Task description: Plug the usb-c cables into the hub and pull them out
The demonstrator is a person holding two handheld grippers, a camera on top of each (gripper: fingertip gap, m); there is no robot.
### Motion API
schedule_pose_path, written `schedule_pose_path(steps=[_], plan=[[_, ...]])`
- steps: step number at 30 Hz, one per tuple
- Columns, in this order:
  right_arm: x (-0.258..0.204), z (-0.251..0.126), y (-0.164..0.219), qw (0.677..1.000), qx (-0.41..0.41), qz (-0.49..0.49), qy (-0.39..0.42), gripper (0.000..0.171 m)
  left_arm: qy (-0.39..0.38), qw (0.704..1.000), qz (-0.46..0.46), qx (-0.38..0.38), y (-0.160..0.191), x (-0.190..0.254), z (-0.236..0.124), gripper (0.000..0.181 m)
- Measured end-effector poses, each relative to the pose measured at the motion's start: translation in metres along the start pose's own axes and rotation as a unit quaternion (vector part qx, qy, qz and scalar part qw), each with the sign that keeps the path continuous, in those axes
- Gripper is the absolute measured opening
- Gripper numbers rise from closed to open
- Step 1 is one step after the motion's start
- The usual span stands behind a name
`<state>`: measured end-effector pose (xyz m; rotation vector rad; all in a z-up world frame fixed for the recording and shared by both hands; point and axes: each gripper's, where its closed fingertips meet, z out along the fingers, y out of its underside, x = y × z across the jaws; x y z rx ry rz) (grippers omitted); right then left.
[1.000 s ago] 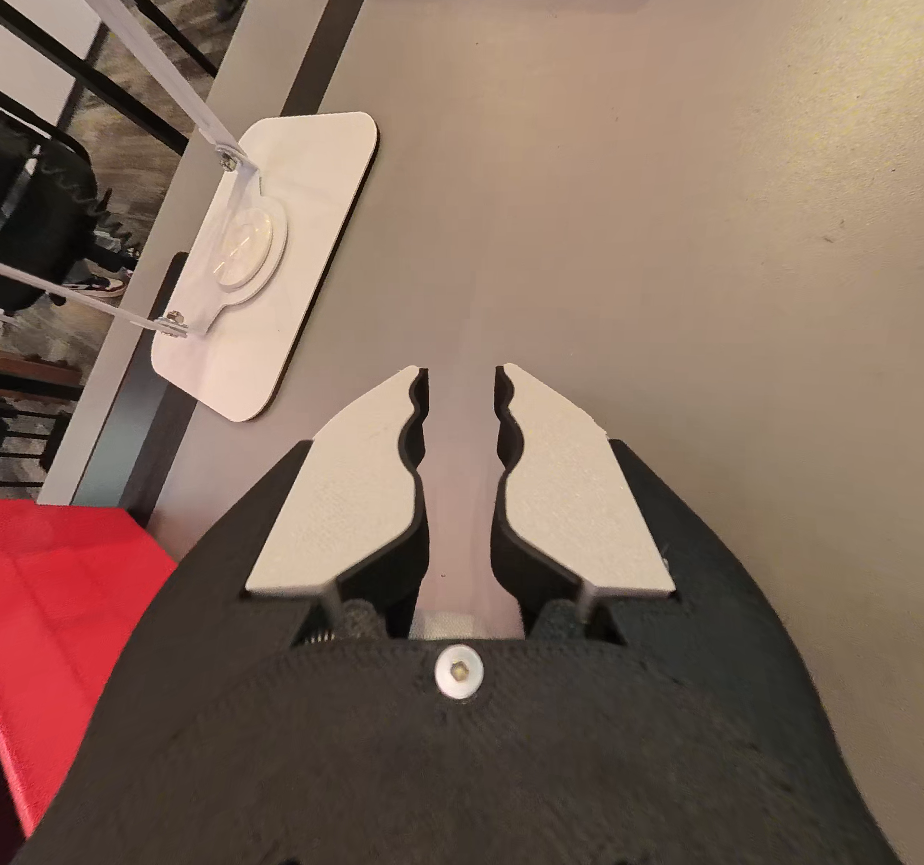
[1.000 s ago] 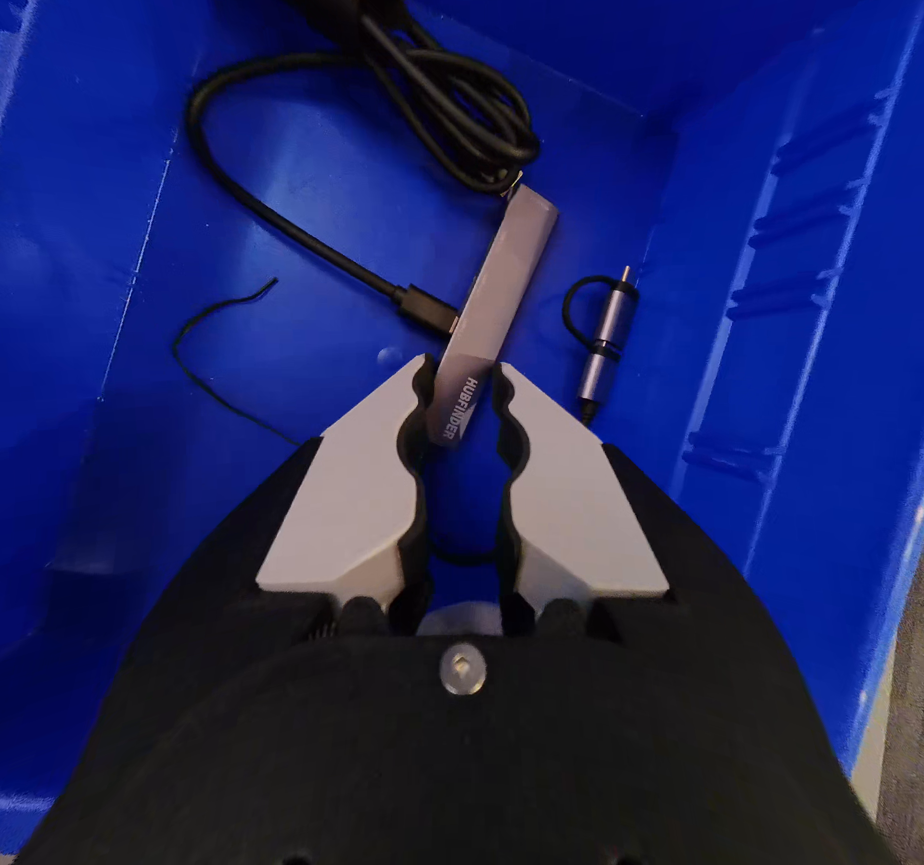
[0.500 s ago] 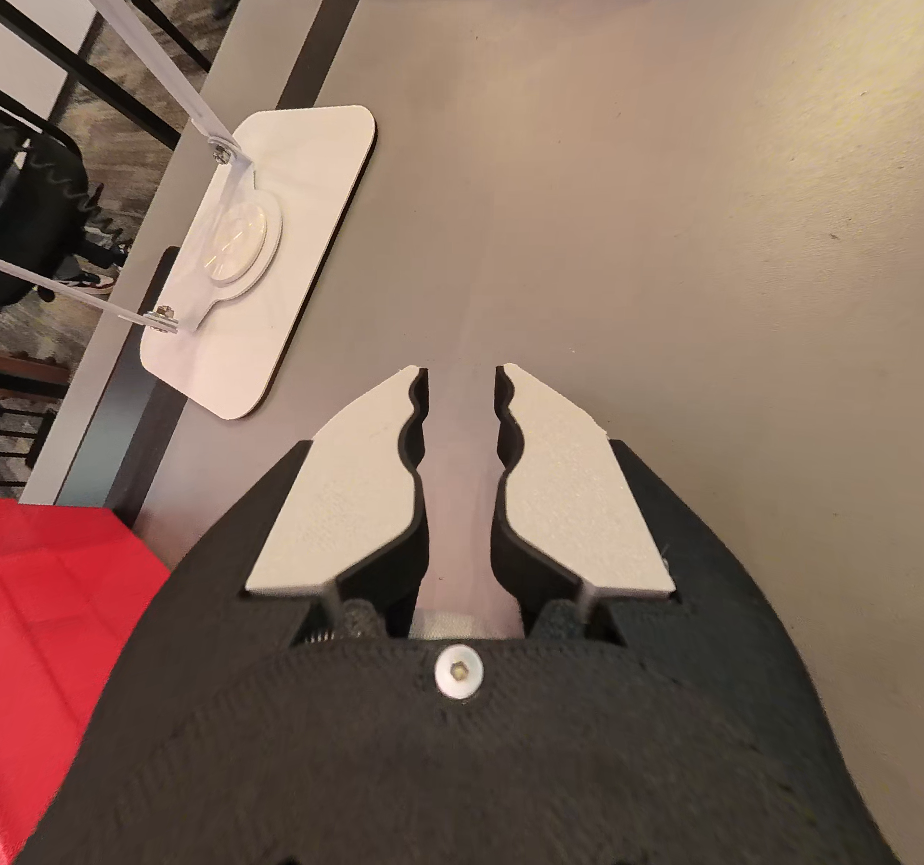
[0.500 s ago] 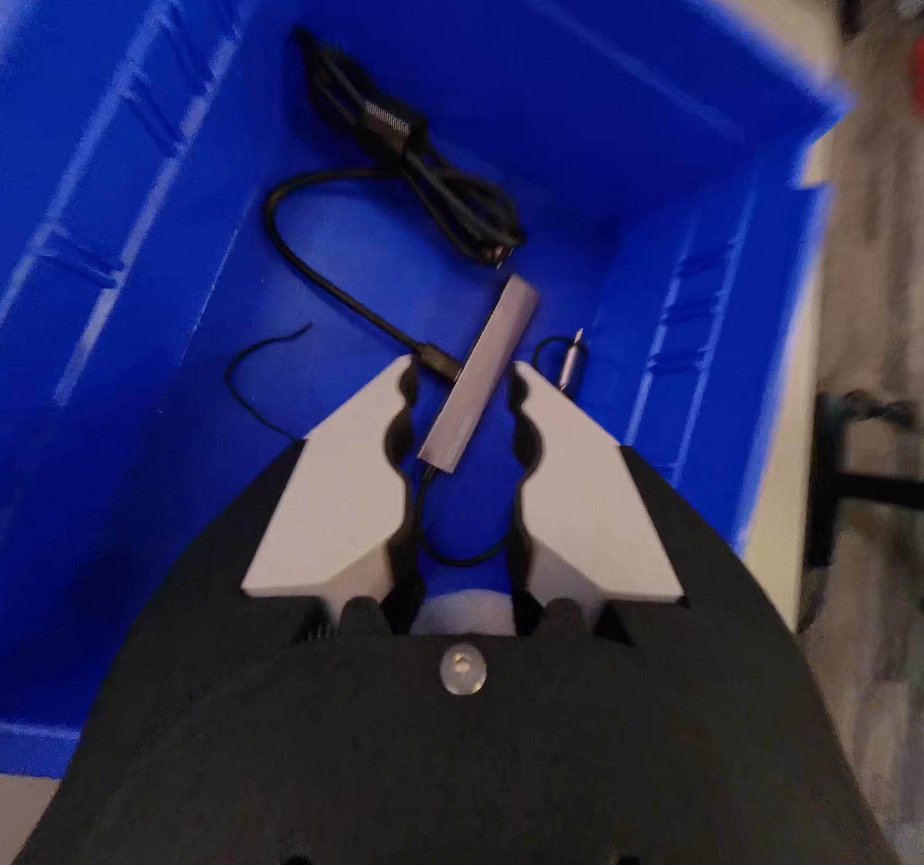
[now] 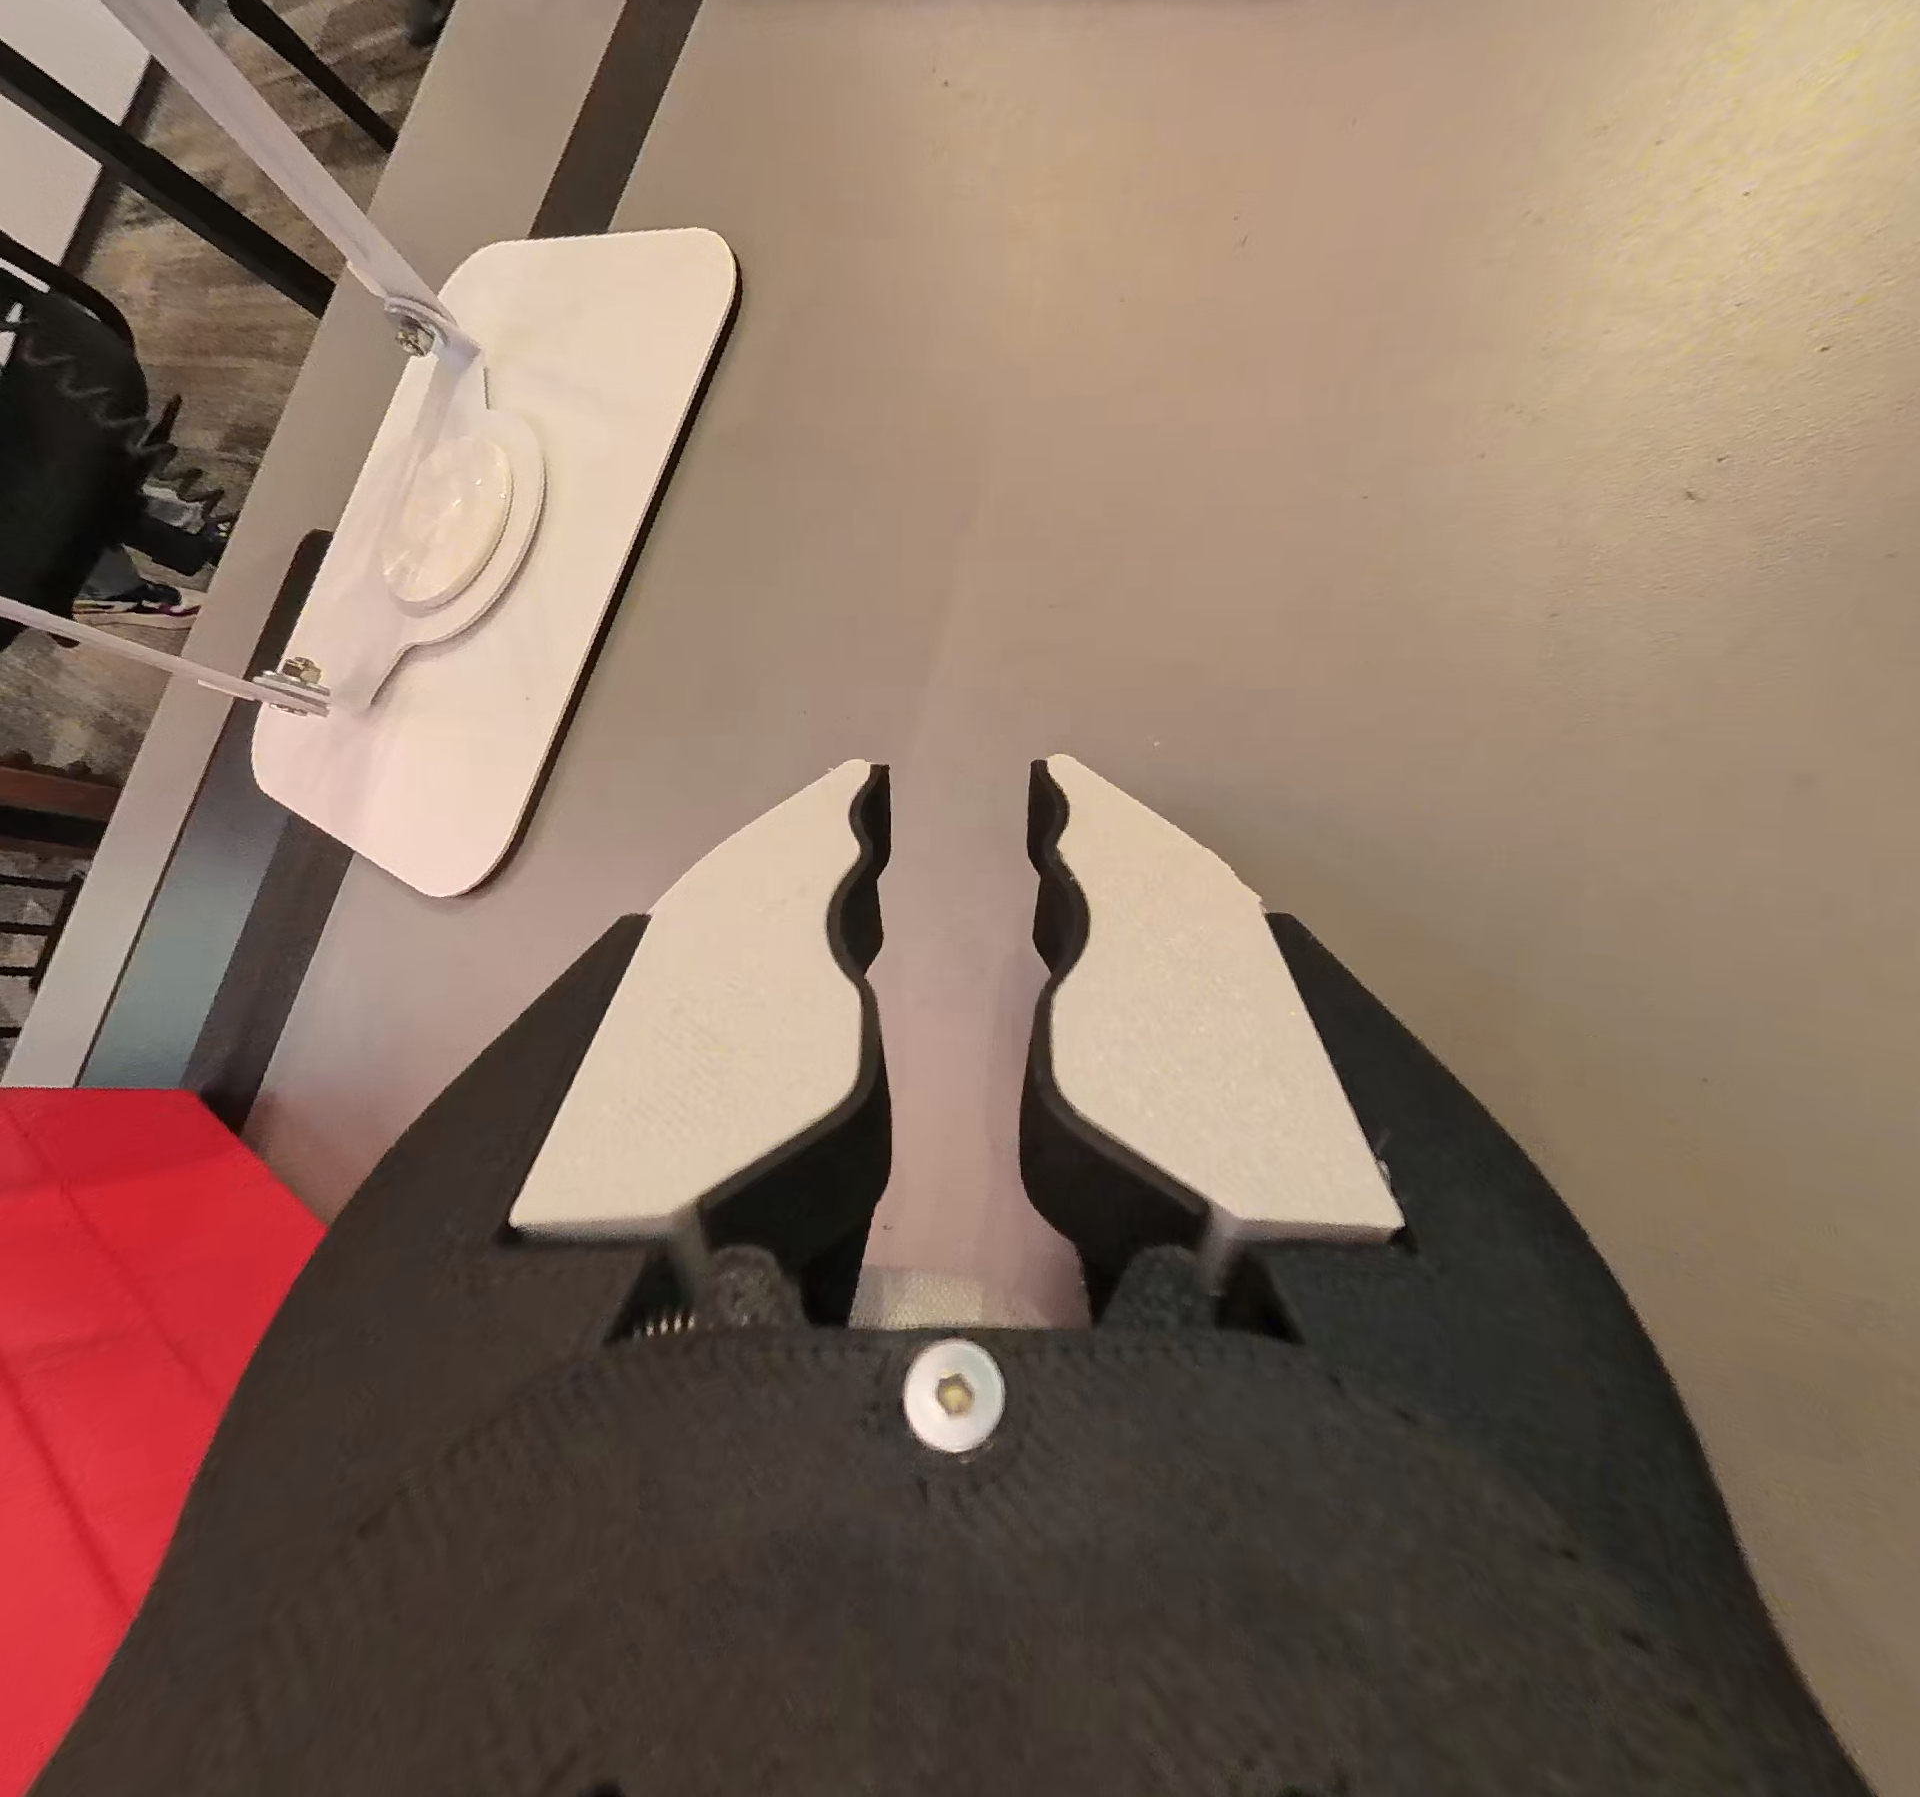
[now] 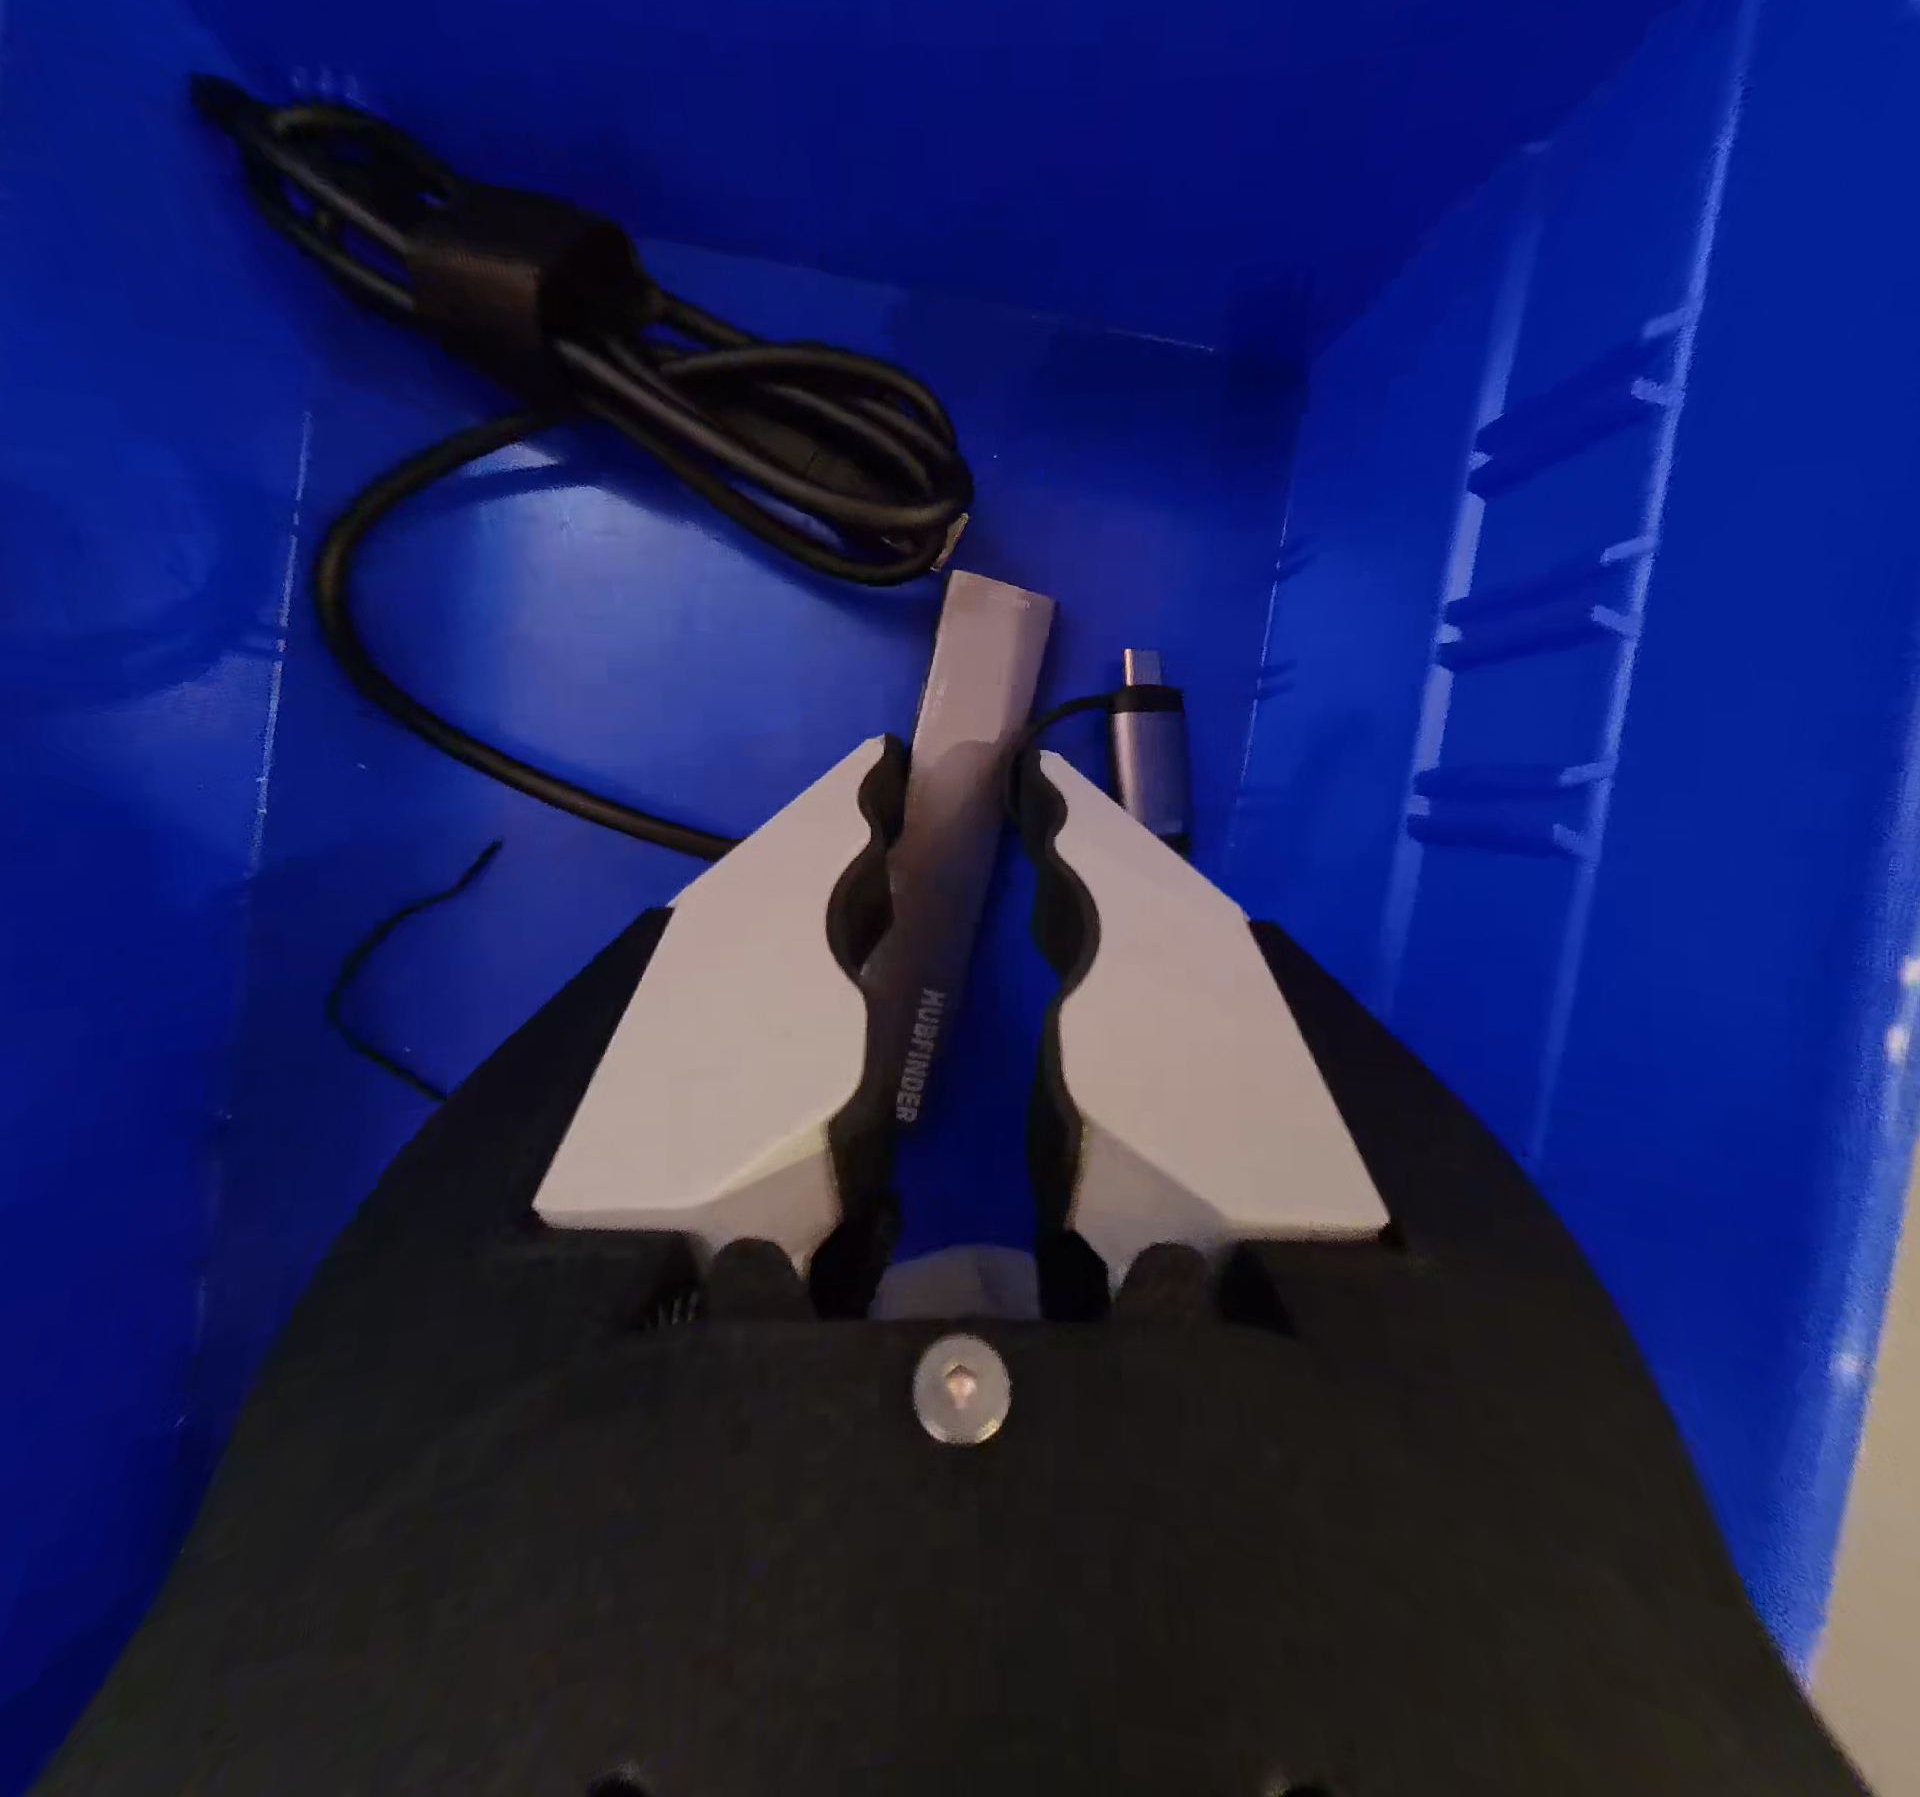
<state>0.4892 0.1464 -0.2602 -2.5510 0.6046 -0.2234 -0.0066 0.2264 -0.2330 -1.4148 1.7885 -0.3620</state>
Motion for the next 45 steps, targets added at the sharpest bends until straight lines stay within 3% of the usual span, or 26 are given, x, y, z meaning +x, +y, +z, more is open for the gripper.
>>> schedule_pose_path(steps=[11, 17, 20, 25, 29, 31, 33, 36, 39, 42, 45], plan=[[-0.025, -0.019, -0.024, 0.988, 0.132, -0.003, -0.076, 0.020, -0.001, 1.000, 0.000, -0.002, 0.003, 0.000, 0.002, 0.025], [-0.020, -0.042, -0.049, 0.979, 0.196, -0.031, -0.046, 0.020, 0.003, 1.000, 0.011, -0.003, -0.004, 0.003, 0.005, 0.026], [-0.022, -0.049, -0.058, 0.974, 0.215, -0.065, -0.027, 0.020, 0.022, 0.999, 0.002, 0.035, -0.040, 0.009, 0.005, 0.031], [-0.031, -0.052, -0.070, 0.967, 0.227, -0.116, -0.013, 0.020, 0.070, 0.988, -0.036, 0.136, -0.164, 0.039, 0.025, 0.059], [-0.036, -0.054, -0.074, 0.964, 0.231, -0.129, -0.006, 0.020, 0.087, 0.978, -0.095, 0.164, -0.238, 0.074, 0.081, 0.085], [-0.037, -0.054, -0.074, 0.964, 0.233, -0.128, -0.004, 0.020, 0.098, 0.972, -0.152, 0.150, -0.254, 0.090, 0.115, 0.101], [-0.040, -0.055, -0.075, 0.961, 0.238, -0.137, 0.002, 0.020, 0.079, 0.963, -0.207, 0.151, -0.264, 0.095, 0.138, 0.100], [-0.041, -0.056, -0.072, 0.960, 0.239, -0.146, 0.004, 0.020, 0.061, 0.952, -0.262, 0.145, -0.262, 0.097, 0.151, 0.101], [-0.040, -0.057, -0.070, 0.951, 0.249, -0.181, 0.027, 0.020, 0.046, 0.955, -0.257, 0.139, -0.236, 0.092, 0.125, 0.096], [-0.042, -0.058, -0.076, 0.932, 0.273, -0.232, 0.049, 0.020, 0.068, 0.980, -0.160, 0.096, -0.197, 0.098, 0.083, 0.091], [-0.043, -0.061, -0.088, 0.906, 0.288, -0.295, 0.096, 0.020, 0.001, 0.993, -0.078, 0.088, -0.143, 0.070, 0.041, 0.071]])
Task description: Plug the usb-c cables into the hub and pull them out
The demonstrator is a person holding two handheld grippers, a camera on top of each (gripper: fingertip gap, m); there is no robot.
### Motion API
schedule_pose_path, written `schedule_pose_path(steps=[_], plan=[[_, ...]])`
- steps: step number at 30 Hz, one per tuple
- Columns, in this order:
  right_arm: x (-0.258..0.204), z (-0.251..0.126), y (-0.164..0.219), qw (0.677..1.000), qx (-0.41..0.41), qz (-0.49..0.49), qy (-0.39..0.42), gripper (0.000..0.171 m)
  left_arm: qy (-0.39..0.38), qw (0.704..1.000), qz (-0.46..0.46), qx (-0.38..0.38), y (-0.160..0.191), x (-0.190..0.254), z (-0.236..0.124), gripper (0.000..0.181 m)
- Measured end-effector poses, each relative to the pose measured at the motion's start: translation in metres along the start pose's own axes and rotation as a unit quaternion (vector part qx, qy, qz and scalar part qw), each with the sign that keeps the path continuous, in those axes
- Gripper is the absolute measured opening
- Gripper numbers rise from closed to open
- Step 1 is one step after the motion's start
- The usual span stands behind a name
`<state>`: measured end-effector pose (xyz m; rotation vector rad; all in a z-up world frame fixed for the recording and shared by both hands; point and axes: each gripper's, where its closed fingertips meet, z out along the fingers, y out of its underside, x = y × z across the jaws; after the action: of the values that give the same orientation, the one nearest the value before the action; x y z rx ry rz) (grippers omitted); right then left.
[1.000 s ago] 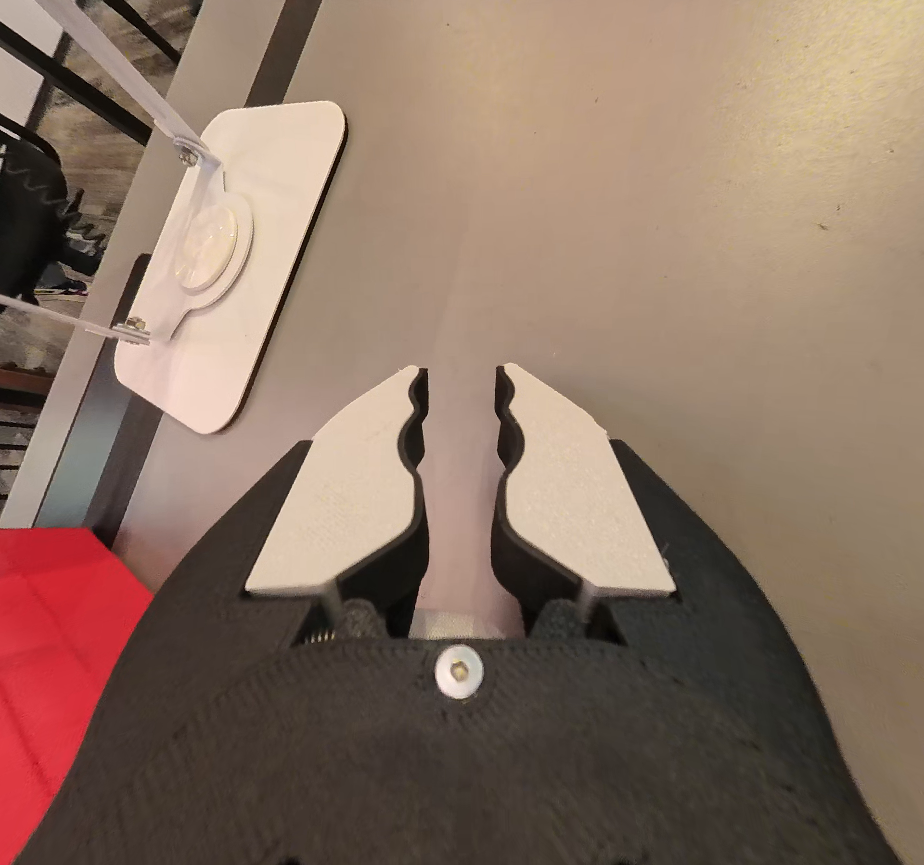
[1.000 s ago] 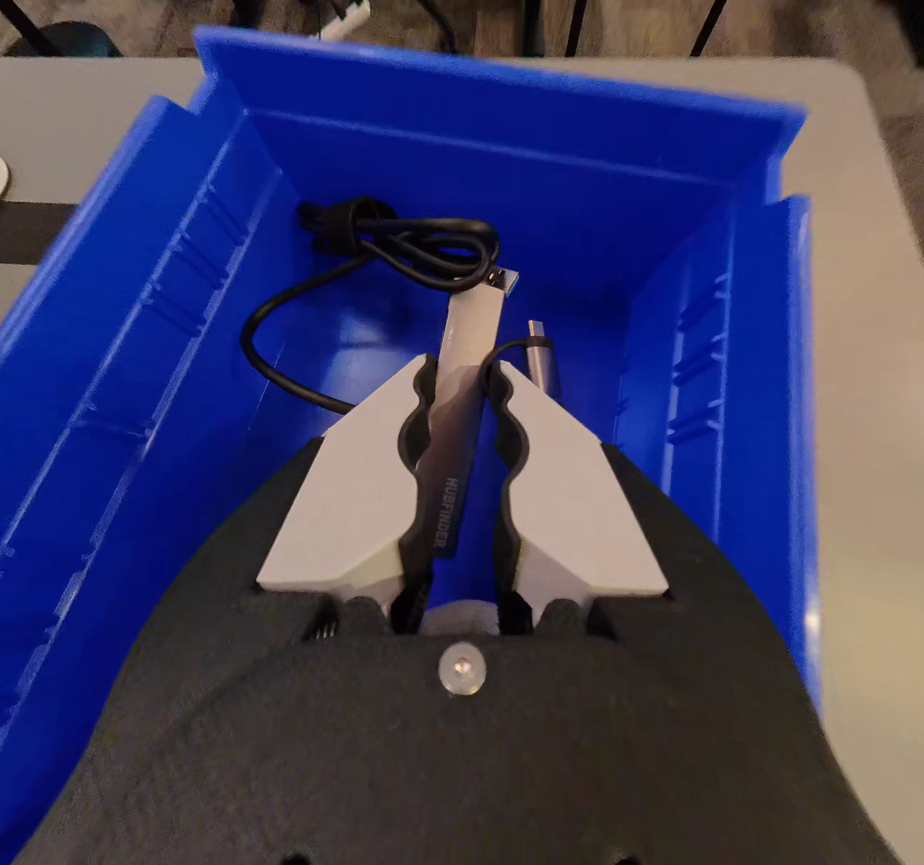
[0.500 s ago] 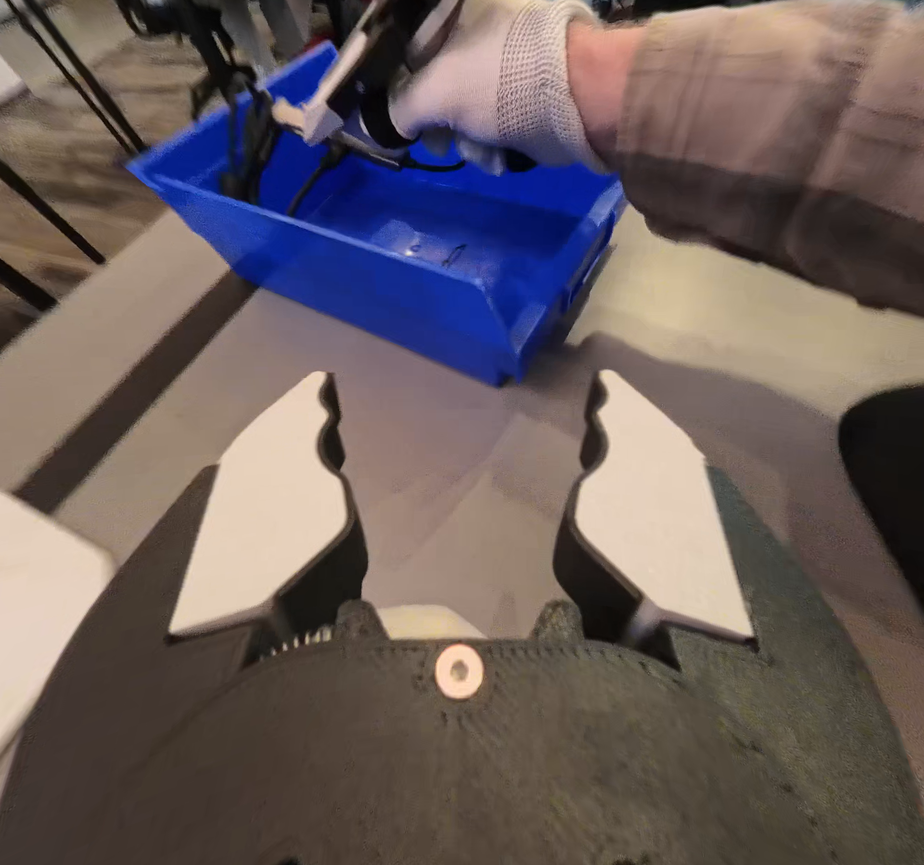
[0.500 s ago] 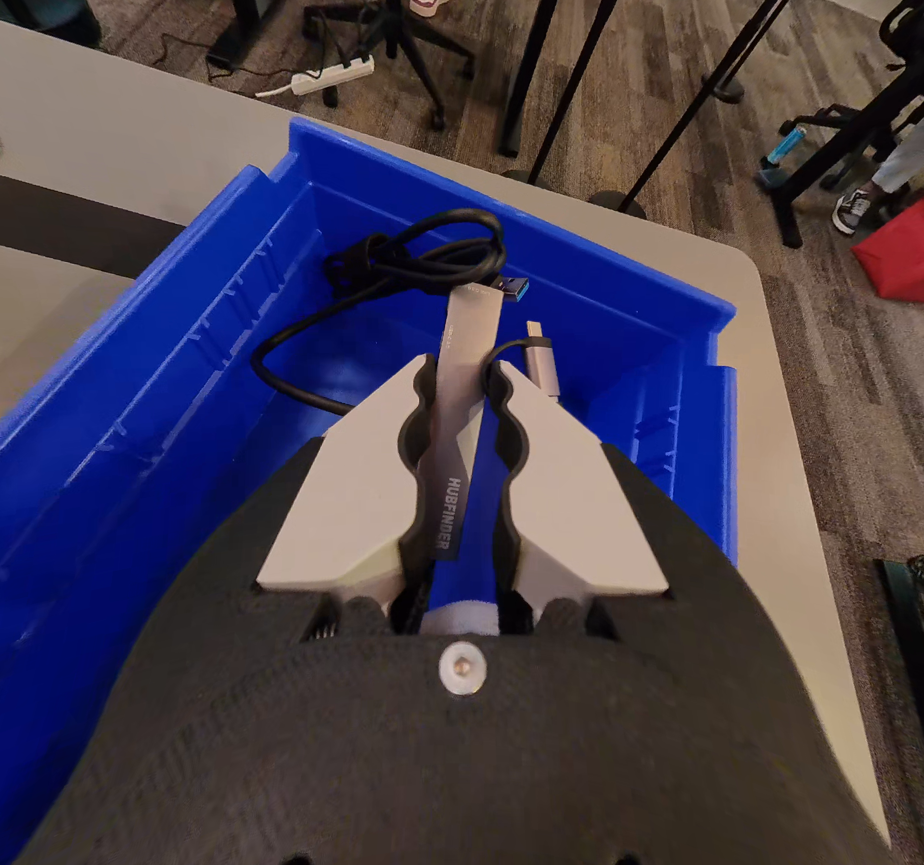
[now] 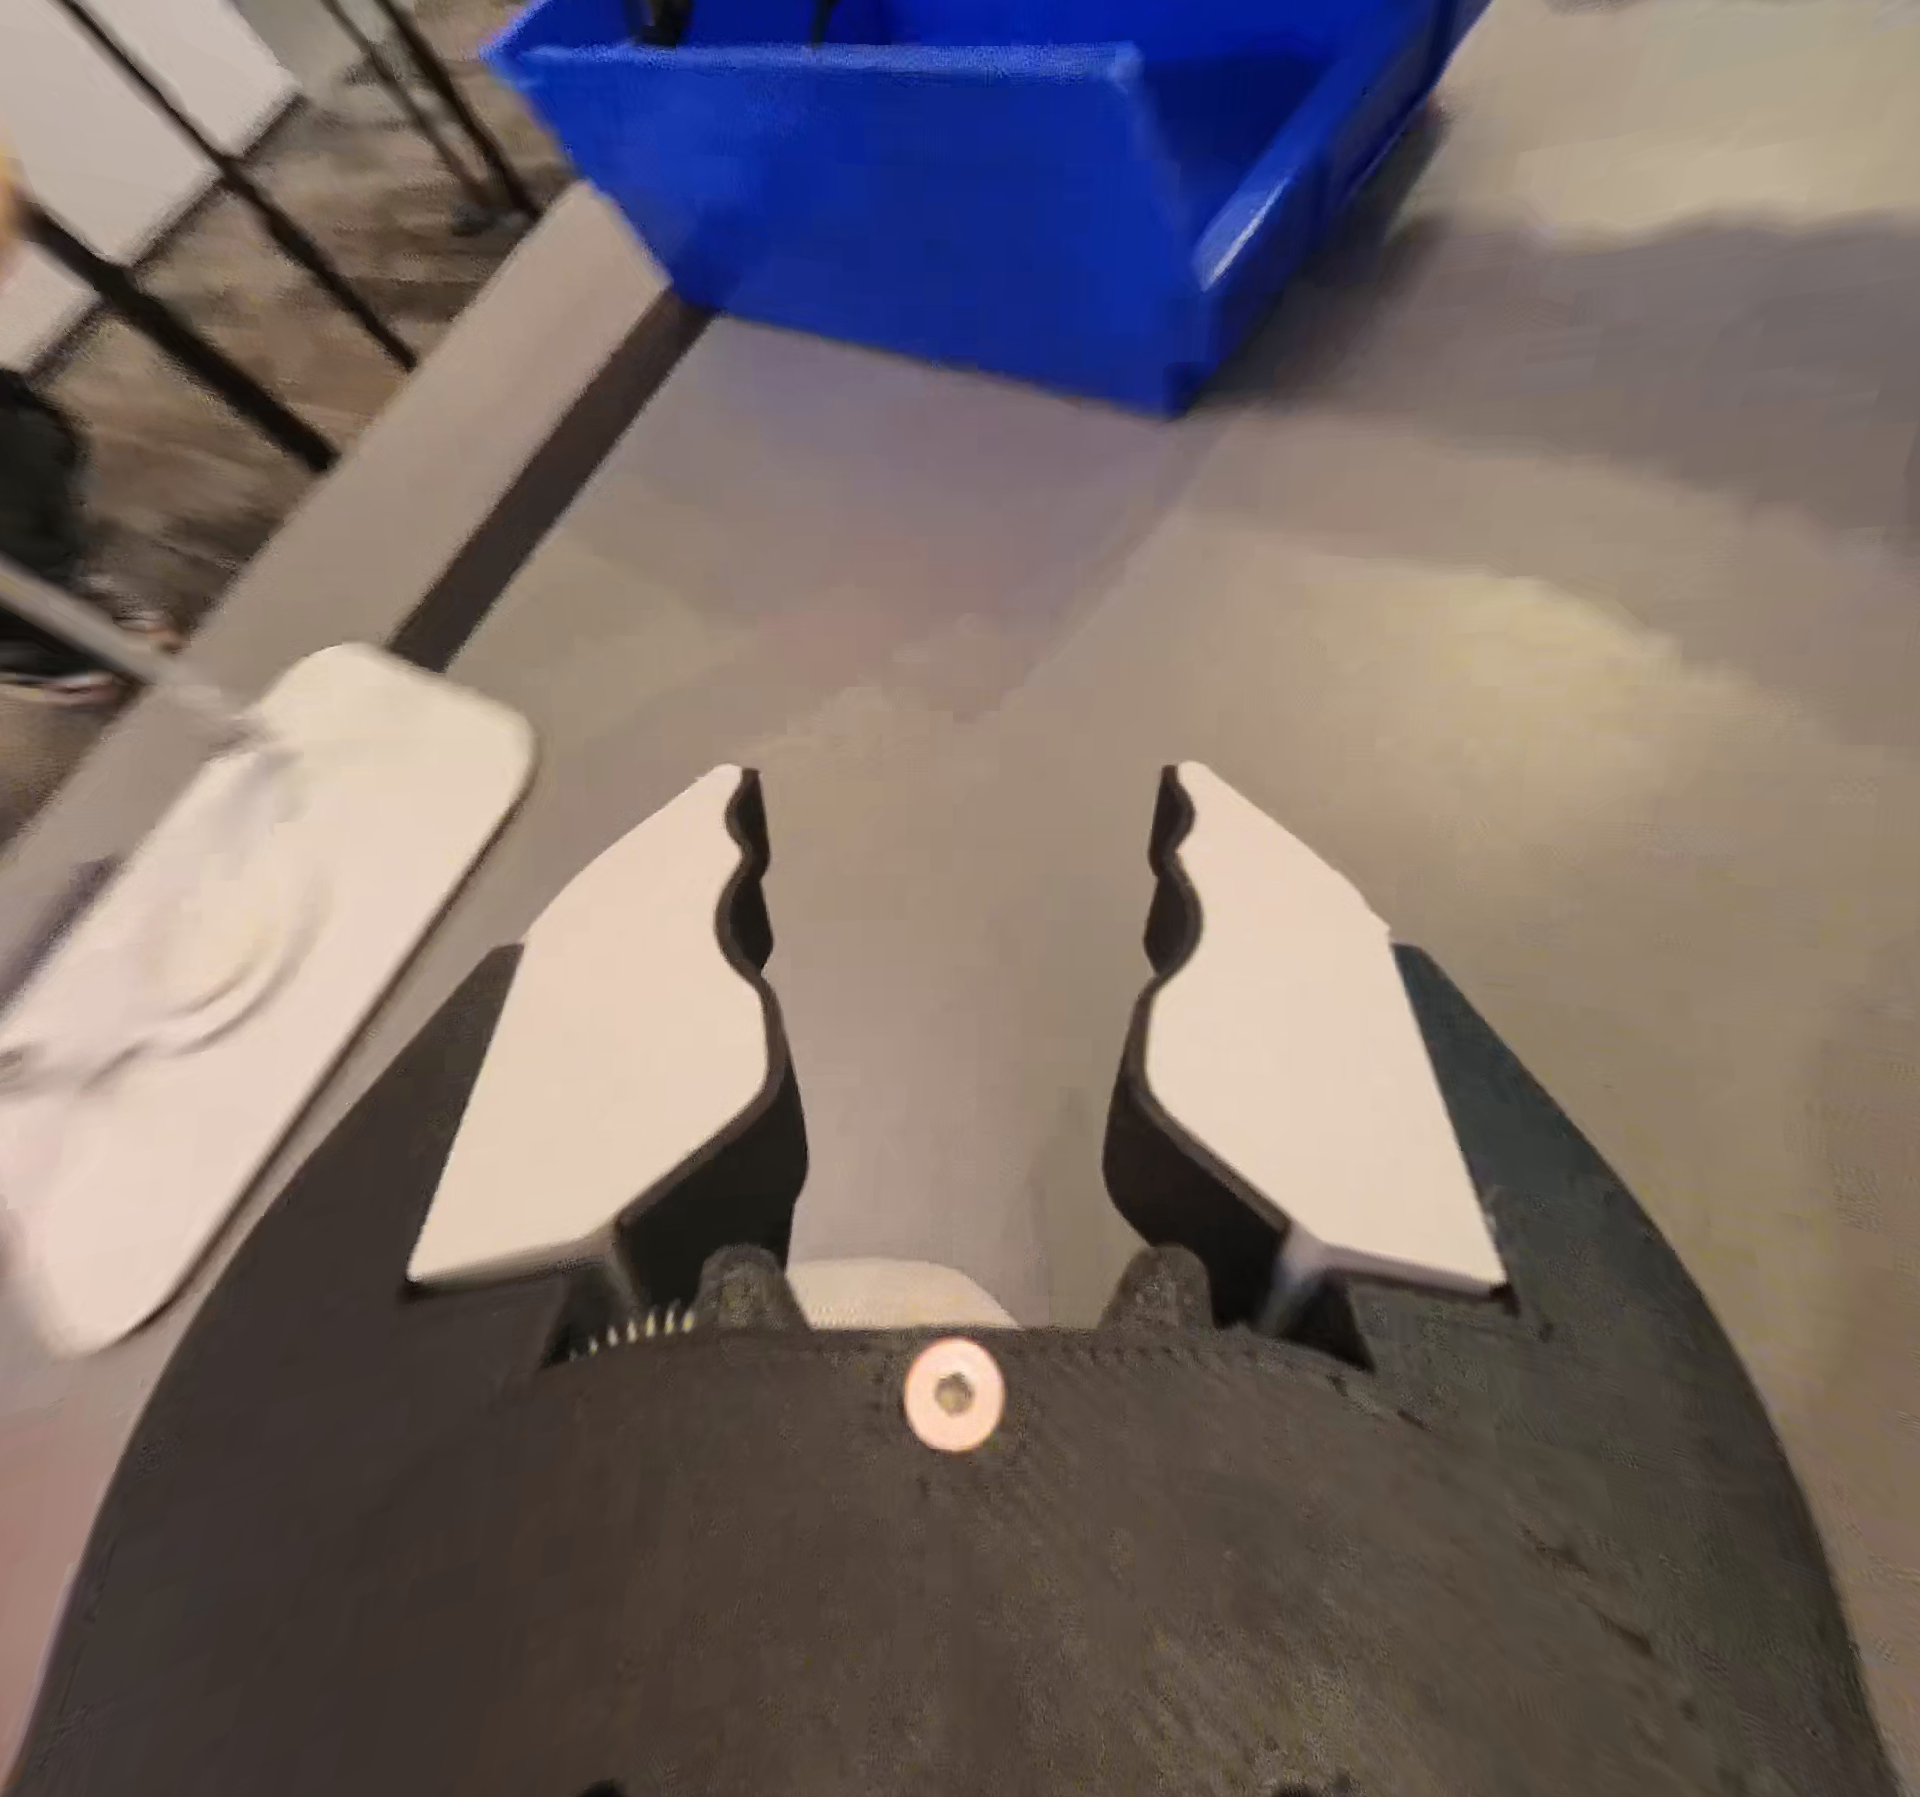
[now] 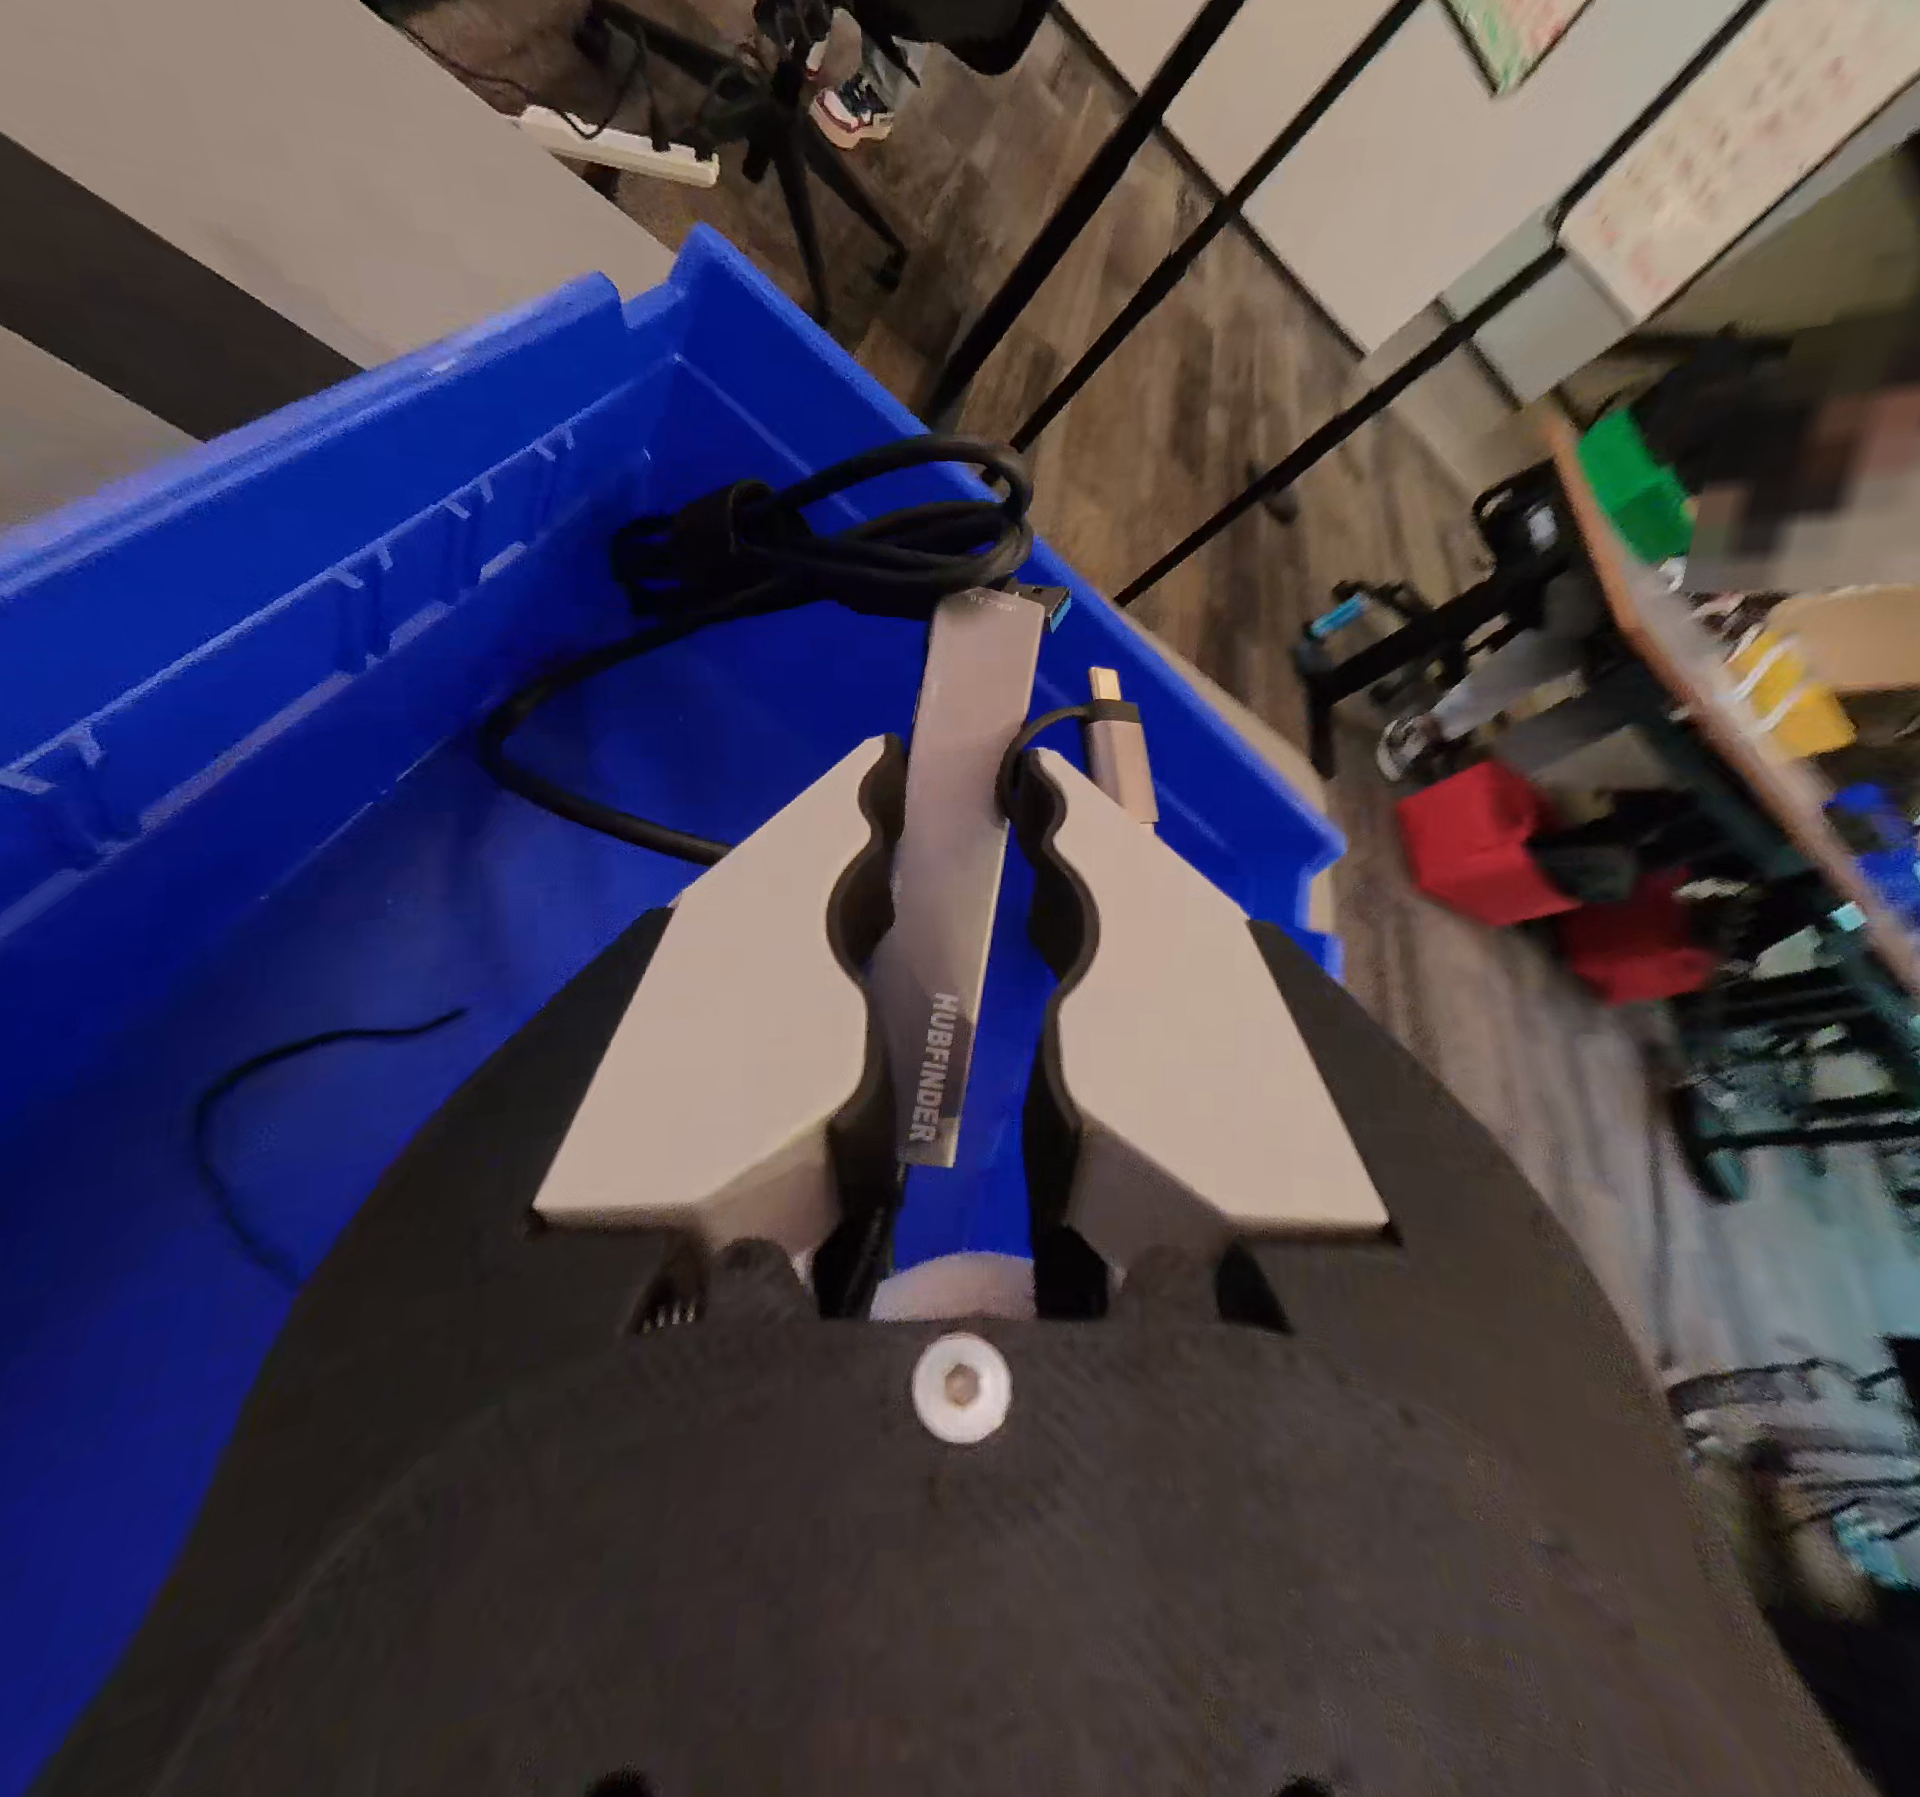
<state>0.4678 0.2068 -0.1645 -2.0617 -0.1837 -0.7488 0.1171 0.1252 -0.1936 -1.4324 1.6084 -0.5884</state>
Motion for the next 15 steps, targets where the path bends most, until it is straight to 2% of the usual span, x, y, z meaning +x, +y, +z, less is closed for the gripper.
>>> schedule_pose_path(steps=[3, 6, 10, 15], plan=[[-0.001, 0.005, -0.017, 0.995, 0.026, -0.092, 0.007, 0.019, -0.050, 0.997, 0.057, -0.009, 0.041, -0.024, -0.027, 0.069], [-0.003, 0.010, -0.039, 0.984, 0.074, -0.162, 0.011, 0.020, -0.090, 0.993, 0.078, -0.011, 0.067, -0.035, -0.033, 0.067], [-0.018, 0.028, -0.042, 0.967, 0.094, -0.238, -0.013, 0.020, -0.106, 0.988, 0.109, 0.003, 0.062, -0.035, -0.031, 0.067], [-0.029, 0.051, -0.021, 0.956, 0.054, -0.285, -0.040, 0.020, -0.107, 0.990, 0.088, 0.017, 0.061, -0.039, -0.034, 0.065]])
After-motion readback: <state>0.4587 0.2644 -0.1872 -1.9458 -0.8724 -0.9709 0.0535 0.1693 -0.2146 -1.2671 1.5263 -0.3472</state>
